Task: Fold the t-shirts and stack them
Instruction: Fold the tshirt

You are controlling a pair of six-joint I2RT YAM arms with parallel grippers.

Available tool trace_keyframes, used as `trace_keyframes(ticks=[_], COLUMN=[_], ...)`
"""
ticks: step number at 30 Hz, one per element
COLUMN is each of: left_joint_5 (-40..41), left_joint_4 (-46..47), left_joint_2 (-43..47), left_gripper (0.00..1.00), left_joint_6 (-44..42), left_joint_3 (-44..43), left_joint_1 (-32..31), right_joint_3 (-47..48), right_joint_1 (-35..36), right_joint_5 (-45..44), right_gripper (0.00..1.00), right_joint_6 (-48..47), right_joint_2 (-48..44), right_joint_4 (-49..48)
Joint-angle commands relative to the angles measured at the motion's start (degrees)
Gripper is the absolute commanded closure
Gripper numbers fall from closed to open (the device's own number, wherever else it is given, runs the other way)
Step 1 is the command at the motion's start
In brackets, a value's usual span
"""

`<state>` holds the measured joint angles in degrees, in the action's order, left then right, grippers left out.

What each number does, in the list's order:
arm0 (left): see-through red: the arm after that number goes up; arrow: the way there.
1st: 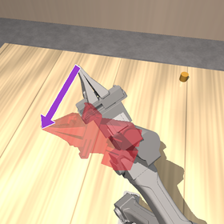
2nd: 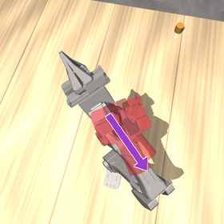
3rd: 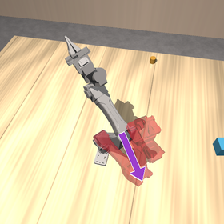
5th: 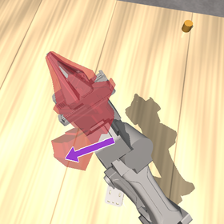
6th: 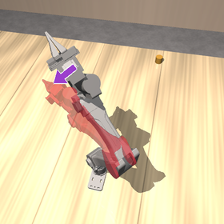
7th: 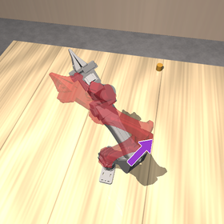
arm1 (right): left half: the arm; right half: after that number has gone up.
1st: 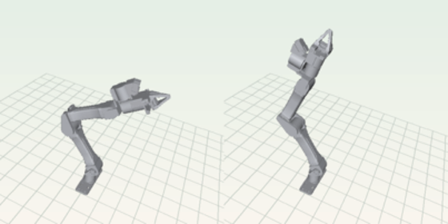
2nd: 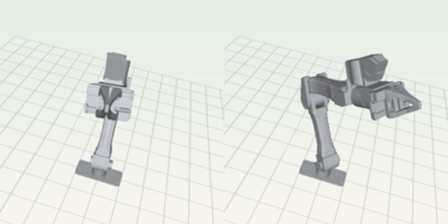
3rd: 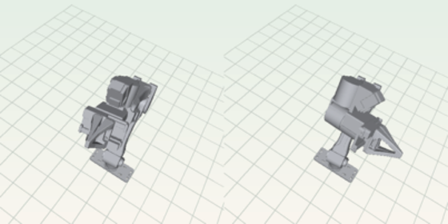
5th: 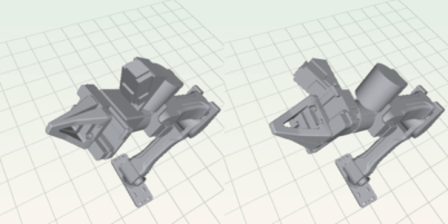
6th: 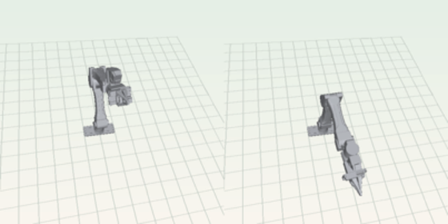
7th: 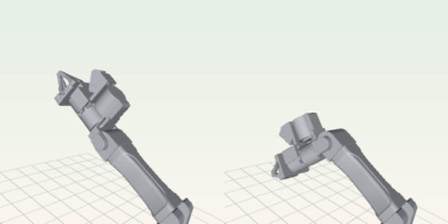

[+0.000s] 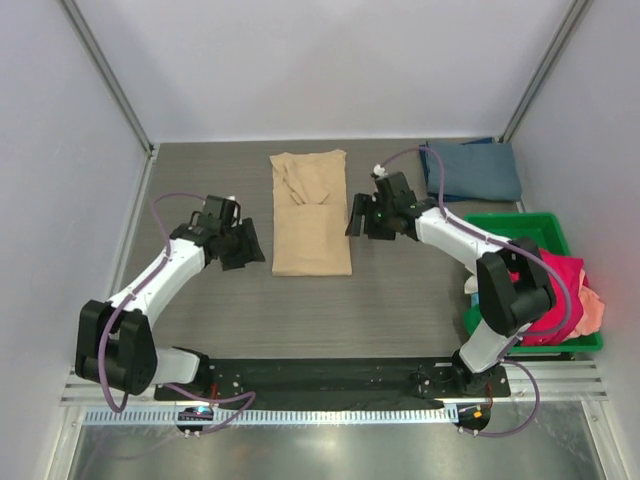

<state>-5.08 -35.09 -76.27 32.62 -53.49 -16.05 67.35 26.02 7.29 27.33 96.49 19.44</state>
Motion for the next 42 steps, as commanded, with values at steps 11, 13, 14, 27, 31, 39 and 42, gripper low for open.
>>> trace_keyframes(ticks=[11,13,14,27,31,39,42], left_joint_5=[-5.99,-6.08,-6.17,-4.94,-4.67,-3.53,-3.53], left_joint_4=[21.19,23.39,23.84,28.85,29.29,30.26,30.61], left_joint_2=[2.09,1.39,1.04,-7.66,-9.60,-9.95,-10.21], left_gripper=[0.35,0.34,0.34,0.39,0.43,0.56,0.65], left_joint_6=[8.24,8.69,8.86,11.41,12.11,12.73,12.73], left_joint_3=[12.71,13.94,14.21,14.21,14.30,15.35,15.44], left_joint_1=[-1.87,-1.96,-2.05,-4.33,-4.86,-5.48,-5.48], right_joint_3=[-19.44,-19.89,-19.72,-18.75,-19.80,-21.39,-21.30], right_joint_1=[-0.09,-0.09,-0.09,-0.09,0.43,2.54,2.54], right_joint_5=[7.91,8.18,8.61,11.25,13.01,13.19,13.19], right_gripper=[0.28,0.28,0.28,0.31,0.35,0.42,0.42], right_joint_6=[5.27,5.63,5.71,6.24,7.65,8.18,7.91], right_joint_2=[-5.52,-4.47,-3.86,-0.69,0.10,0.72,0.81], right_joint_4=[-19.17,-21.27,-21.46,-20.84,-21.72,-23.13,-23.05])
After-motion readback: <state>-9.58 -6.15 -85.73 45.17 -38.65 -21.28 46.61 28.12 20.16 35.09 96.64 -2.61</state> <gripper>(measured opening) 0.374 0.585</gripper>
